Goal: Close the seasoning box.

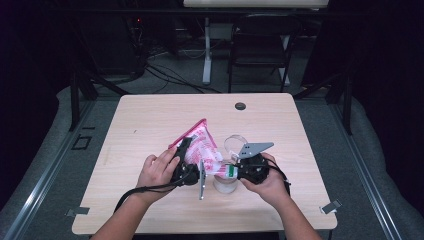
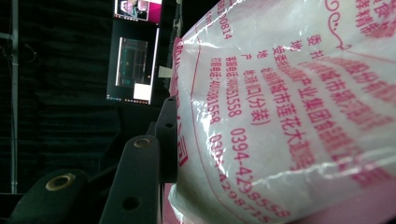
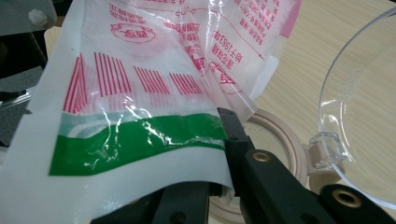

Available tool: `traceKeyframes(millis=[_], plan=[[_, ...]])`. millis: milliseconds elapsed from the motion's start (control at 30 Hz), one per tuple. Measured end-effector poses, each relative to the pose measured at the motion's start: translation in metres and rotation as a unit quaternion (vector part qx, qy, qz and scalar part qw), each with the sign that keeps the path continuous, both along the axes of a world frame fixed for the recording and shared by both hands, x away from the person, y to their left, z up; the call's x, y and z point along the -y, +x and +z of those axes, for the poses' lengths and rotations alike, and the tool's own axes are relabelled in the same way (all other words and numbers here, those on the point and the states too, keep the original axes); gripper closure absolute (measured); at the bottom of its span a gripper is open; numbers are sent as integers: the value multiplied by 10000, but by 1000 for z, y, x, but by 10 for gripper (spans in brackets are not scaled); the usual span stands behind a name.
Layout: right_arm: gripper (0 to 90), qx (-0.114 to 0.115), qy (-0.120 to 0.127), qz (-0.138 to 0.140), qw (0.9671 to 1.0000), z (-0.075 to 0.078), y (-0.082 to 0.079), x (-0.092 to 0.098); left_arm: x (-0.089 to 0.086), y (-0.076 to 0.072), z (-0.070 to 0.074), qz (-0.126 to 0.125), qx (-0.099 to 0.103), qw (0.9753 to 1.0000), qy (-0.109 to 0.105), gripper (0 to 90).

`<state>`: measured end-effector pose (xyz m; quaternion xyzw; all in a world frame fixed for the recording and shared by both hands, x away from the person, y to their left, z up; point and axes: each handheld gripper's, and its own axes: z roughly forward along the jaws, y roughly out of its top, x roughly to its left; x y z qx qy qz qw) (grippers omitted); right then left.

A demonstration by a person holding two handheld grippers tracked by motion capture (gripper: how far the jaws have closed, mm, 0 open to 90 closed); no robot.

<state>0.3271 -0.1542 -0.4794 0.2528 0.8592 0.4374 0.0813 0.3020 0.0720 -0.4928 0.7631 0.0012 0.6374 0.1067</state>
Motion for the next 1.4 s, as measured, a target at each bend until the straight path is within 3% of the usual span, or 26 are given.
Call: traceKeyframes(millis=[1400], plan=[[900,-66,-10,-18,10000,-2,1,1,3,-5,1,-126,366,9991,144,642]])
